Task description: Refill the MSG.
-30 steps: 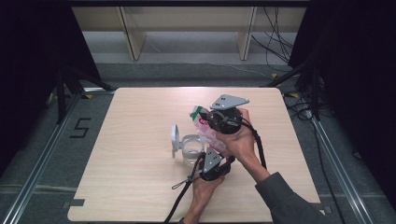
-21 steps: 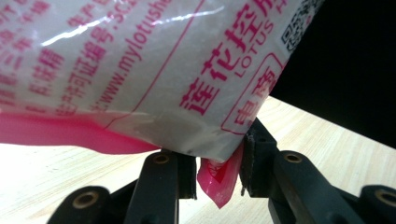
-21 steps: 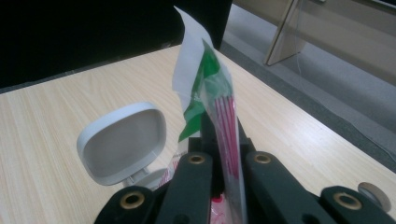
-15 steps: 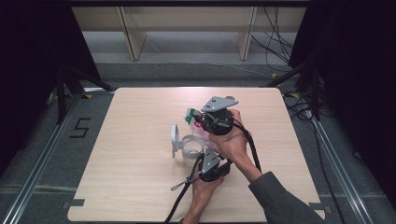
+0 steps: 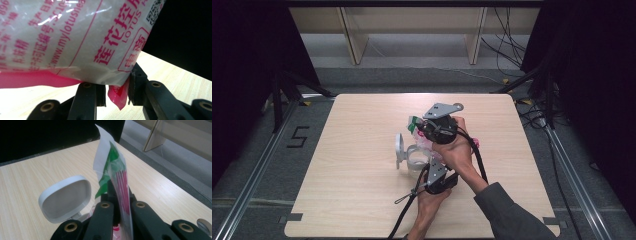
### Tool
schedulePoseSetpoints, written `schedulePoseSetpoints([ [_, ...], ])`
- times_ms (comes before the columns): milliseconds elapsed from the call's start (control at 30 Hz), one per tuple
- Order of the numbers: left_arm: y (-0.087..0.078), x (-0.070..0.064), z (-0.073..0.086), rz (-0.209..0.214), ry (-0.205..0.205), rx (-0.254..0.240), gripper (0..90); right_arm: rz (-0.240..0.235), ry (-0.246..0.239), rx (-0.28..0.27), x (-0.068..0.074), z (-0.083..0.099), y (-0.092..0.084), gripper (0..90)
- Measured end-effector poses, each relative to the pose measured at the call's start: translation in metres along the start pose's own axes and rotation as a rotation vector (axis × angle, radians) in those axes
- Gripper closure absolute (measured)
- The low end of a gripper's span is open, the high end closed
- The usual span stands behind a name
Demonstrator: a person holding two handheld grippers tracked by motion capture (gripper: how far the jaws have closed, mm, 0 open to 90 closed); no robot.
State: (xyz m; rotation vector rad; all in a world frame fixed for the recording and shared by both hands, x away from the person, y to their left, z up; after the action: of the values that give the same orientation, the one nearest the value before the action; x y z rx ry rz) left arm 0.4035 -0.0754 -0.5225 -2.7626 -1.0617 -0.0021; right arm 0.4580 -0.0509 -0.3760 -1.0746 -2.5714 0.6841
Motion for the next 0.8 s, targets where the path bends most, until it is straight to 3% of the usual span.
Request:
schedulePoseSetpoints([
  [100, 0.0001, 0.0011, -0.0014, -0.008, 0.006, -0.005, 71.4, -0.002, 0.017, 0.006, 0.0018, -0.0001, 0.0, 90.0],
  [167, 0.0007, 0.0011, -0.001, -0.004, 0.002, -0.008, 71.4, 0.023, -0.005, -0.02, 0.0015, -0.0015, 0.0003, 90.0],
  [267, 0.0014, -0.0004, -0.0003, -0.002, 0.006, -0.002, 71.6, 0.025, -0.045, 0.009, 0.0039, 0.0017, 0.0042, 90.0],
  [367, 0.0008, -0.0003, 0.0, 0.001, 0.006, 0.002, 71.7, 0.033, -0.032, -0.012, 0.004, 0.001, 0.0032, 90.0],
  [467, 0.0015, -0.0013, -0.0007, 0.0, 0.003, -0.006, 71.7, 0.033, -0.05, -0.005, 0.0035, 0.0014, 0.004, 90.0],
  [533, 0.0015, -0.0007, -0.0004, -0.002, 0.005, -0.003, 71.7, 0.029, -0.025, -0.009, 0.0042, 0.0011, 0.0029, 90.0],
  [800, 0.0017, -0.0005, -0.0004, -0.001, 0.007, -0.008, 71.9, 0.027, -0.031, 0.003, 0.0058, 0.0017, 0.0032, 90.0],
])
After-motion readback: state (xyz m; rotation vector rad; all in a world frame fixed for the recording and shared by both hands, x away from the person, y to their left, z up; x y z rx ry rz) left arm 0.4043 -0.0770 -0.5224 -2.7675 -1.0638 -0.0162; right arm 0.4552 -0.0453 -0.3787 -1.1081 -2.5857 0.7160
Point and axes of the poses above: each handheld gripper's, and its own axes: y roughly forward along the jaws, z roughly out of its underside, x roughly to its left, the point moved 6 cm from there along y, roughly forward along the jaws, and after that the axes turned 13 degrees about y, right-handed, at the moved point
